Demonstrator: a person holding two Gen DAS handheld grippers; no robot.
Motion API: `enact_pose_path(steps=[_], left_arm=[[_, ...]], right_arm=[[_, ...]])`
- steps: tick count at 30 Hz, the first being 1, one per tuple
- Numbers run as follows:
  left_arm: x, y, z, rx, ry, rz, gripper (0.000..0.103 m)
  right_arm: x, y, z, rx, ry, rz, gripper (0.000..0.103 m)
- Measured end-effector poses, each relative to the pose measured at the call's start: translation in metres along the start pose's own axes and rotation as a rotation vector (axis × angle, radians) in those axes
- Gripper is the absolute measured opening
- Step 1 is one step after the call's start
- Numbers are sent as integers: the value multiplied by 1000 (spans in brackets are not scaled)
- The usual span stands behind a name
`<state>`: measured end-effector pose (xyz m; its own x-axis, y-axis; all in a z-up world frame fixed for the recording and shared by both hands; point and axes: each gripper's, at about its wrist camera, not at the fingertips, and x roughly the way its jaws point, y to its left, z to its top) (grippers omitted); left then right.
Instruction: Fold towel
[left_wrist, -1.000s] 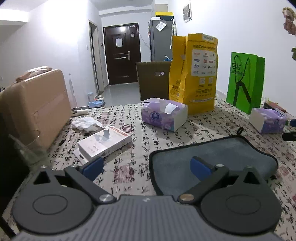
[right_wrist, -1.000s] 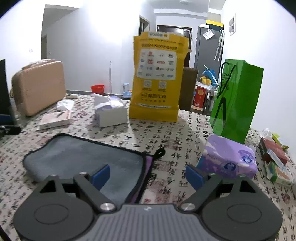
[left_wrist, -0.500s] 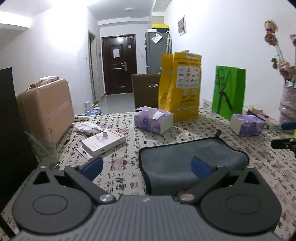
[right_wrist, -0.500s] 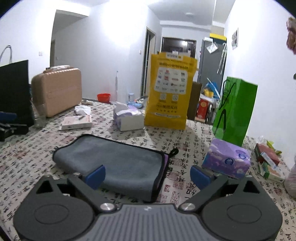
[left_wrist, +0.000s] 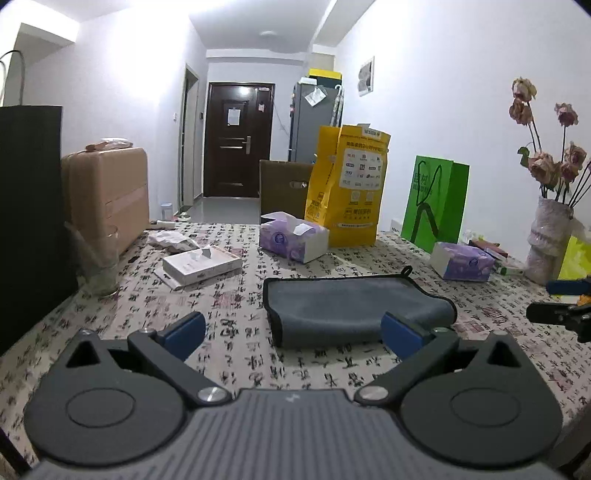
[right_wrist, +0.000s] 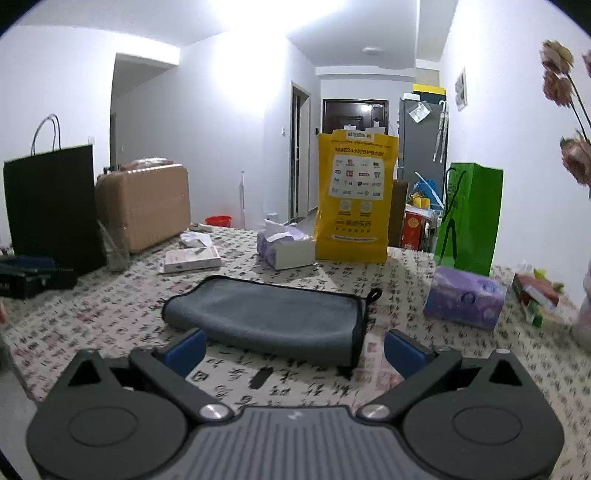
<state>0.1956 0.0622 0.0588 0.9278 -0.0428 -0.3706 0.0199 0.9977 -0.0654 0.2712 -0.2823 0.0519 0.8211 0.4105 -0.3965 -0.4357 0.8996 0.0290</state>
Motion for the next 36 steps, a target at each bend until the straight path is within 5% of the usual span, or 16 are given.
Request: enact_pose_path(steps=[11, 26, 36], left_arm=[[-49, -8, -32, 1, -63, 53, 103], [-104, -30, -81, 54, -158, 82, 103], [-126, -39, -96, 80, -128, 42, 103]], right_arm=[[-33, 22, -40, 98, -35, -47, 103], [-85, 79, -86, 67, -75, -58, 103], [-116, 101, -107, 34, -89, -83, 103]])
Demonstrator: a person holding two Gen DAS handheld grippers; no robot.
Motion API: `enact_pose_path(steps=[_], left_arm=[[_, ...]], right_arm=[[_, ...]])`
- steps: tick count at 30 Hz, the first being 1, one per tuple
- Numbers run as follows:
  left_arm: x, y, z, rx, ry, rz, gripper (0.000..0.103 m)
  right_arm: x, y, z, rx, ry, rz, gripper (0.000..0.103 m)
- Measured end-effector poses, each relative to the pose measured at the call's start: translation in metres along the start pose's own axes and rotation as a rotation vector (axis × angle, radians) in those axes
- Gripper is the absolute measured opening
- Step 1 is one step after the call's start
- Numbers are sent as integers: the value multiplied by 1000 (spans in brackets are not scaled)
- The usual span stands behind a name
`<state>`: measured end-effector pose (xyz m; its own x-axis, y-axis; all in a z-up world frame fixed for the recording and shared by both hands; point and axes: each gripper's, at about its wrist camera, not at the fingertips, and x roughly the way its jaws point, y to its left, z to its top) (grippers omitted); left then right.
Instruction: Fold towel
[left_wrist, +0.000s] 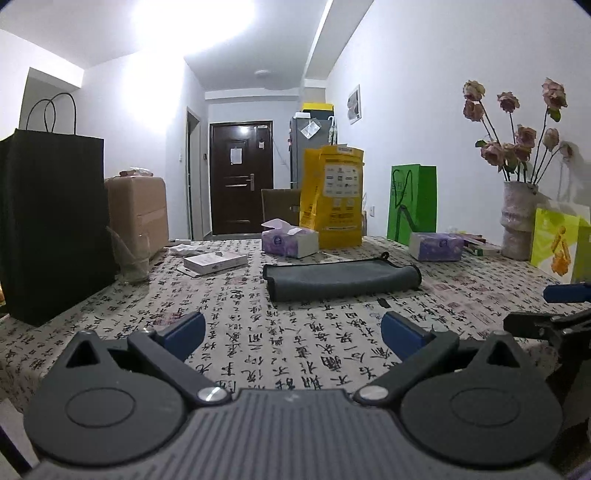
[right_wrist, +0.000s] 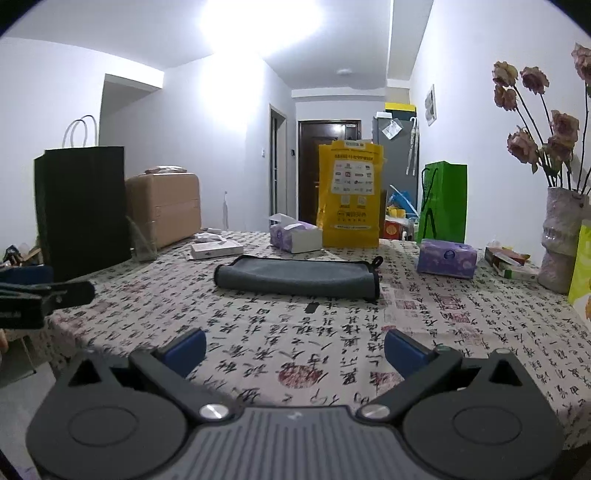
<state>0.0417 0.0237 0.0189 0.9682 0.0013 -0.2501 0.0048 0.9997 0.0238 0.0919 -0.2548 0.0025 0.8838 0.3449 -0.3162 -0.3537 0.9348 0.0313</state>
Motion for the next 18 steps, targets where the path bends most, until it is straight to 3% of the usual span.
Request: enact_pose_path(steps=[9, 18], left_arm=[[-34, -5, -13, 21, 7, 12, 103], [-44, -3, -27, -17, 41, 19, 103]], right_arm=[[-28, 13, -9, -23, -12, -5, 103], [-45, 25, -31, -5, 67, 28, 103]])
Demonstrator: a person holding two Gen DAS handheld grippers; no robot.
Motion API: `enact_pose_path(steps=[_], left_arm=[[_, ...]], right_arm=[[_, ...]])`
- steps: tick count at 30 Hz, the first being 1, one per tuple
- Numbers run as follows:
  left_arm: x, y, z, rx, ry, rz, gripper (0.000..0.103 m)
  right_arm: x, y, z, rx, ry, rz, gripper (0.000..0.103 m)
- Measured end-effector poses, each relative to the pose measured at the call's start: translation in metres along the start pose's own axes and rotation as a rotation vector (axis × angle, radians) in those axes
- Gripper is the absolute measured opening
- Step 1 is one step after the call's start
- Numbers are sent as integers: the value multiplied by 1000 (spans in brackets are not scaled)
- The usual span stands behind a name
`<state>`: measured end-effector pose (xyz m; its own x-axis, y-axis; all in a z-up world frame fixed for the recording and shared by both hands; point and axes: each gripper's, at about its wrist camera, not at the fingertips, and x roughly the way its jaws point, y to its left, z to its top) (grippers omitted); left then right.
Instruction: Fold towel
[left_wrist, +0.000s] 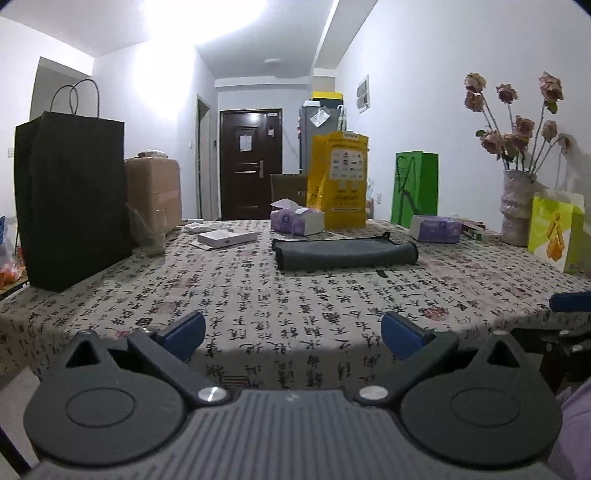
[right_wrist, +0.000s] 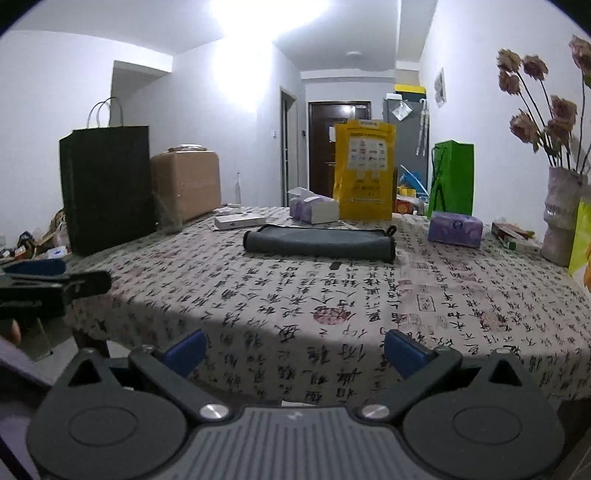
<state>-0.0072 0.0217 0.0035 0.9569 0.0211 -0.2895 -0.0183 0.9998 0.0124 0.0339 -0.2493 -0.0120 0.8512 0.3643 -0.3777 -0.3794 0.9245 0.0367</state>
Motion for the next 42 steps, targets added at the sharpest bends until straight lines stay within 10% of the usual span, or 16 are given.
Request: enact_pose_path(steps=[42], left_arm=[[0, -5, 3, 11, -4, -5, 103]], right_arm=[[2, -4, 2, 26, -16, 0, 103]])
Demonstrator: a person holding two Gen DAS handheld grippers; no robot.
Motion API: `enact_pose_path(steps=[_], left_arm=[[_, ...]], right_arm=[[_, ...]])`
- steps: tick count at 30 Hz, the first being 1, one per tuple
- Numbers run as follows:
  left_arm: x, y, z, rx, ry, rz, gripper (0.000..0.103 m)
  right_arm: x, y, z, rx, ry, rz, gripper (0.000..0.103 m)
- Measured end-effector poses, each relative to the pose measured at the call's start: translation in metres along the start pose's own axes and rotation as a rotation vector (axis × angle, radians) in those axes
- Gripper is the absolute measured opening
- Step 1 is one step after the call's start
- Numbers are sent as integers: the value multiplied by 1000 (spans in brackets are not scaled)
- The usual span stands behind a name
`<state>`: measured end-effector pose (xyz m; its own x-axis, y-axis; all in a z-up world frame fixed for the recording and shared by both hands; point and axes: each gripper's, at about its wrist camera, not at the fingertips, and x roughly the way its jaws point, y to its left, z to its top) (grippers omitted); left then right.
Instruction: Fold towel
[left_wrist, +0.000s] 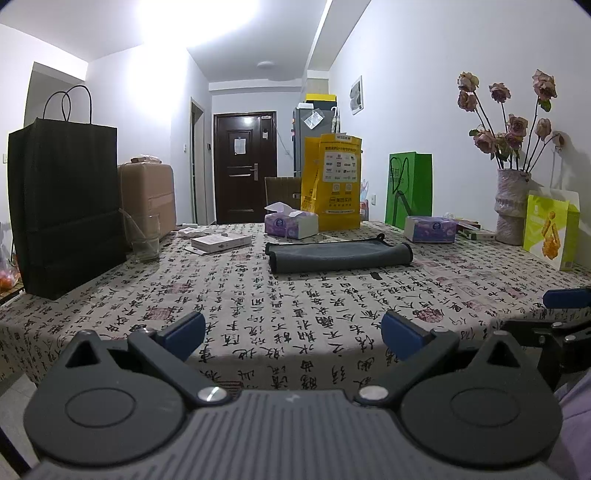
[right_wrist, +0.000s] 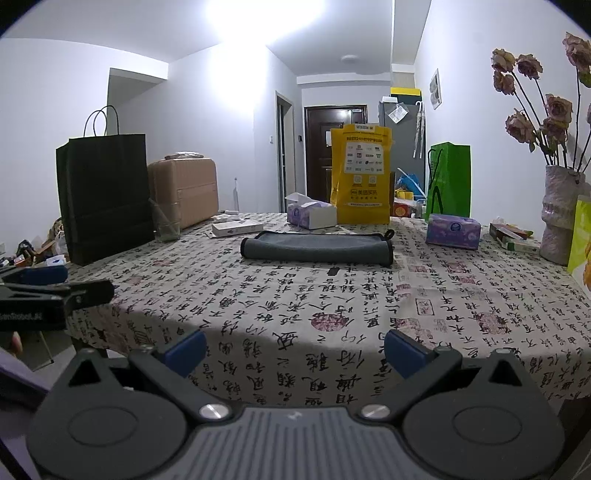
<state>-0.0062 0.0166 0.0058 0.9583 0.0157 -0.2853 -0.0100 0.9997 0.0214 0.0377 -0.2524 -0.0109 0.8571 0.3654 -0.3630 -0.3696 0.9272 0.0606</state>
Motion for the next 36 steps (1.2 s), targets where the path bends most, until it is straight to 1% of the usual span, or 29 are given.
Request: enact_pose_path(steps=[36], left_arm=[[1, -1, 1, 1, 0, -4, 103]], right_arm=[[0, 0, -1, 4, 6, 7, 103]])
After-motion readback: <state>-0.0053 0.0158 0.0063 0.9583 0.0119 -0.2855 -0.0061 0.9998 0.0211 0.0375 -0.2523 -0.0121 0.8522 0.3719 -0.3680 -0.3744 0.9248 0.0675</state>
